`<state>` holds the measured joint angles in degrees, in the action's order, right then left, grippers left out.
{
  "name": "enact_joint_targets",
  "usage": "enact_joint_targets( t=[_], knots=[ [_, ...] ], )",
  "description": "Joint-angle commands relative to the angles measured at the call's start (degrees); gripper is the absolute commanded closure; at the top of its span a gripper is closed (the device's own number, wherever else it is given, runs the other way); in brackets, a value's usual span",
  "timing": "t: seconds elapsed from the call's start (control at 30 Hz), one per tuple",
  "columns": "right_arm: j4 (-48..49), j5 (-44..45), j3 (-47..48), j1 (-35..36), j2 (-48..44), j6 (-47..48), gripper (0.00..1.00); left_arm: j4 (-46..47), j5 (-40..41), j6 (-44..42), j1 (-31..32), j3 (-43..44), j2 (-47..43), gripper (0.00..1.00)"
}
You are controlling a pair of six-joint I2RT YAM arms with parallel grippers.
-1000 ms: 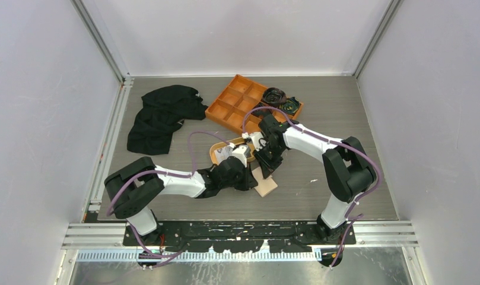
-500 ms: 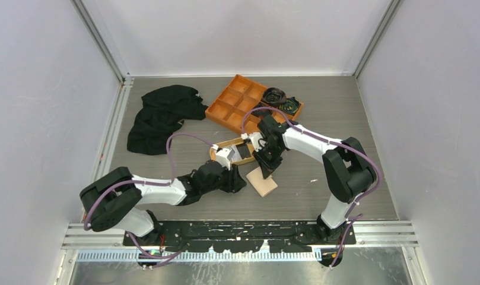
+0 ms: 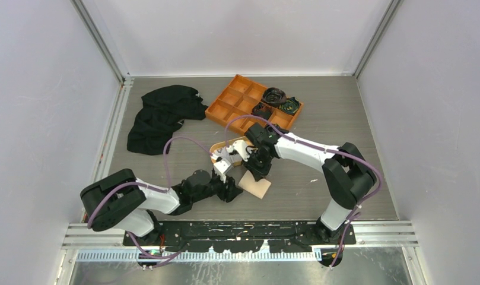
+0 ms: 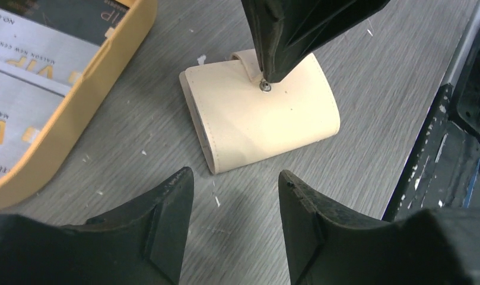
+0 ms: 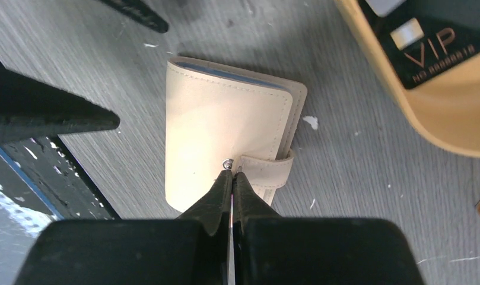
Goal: Put the credit cards into the card holder
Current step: Close the card holder at the center of the board.
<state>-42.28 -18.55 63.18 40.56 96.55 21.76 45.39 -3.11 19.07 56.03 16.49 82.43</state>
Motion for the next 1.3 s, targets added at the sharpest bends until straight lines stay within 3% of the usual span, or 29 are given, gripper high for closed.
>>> enact_joint_targets(
  t=[0.0,0.2,0.33,0.53,0.7,0.9,1.27],
  knots=[
    [3.45,0.87,-1.21,2.52,-3.77,6.65,0.99,20.13,-0.54,-0.64,0.11,-5.08,2.13,0.45],
    [5.05,1.06,-3.66,5.0,-6.33,14.46,0.99,27.11,1.93,10.44,0.08,-7.95,6.07,0.45],
    [6.4,2.11,-5.58,7.1,-7.62,18.33,0.99,29.53,5.51,18.2,0.31,-9.17,6.98,0.51],
    [7.62,4.22,-5.8,8.21,-7.77,18.01,0.99,13.64,12.9,24.22,2.47,-3.79,6.28,0.58],
    [8.09,4.8,-5.61,8.2,-7.6,16.8,0.99,1.05,14.25,25.35,2.59,0.62,4.75,0.64],
    [9.13,5.5,-5.7,8.22,-7.74,15.7,0.98,-3.64,12.54,26.89,2.94,2.35,3.66,0.78],
    [8.39,3.79,-5.99,8.16,-7.36,14.36,0.98,-7.23,14.35,31.5,5.73,3.84,4.31,0.91]
  ],
)
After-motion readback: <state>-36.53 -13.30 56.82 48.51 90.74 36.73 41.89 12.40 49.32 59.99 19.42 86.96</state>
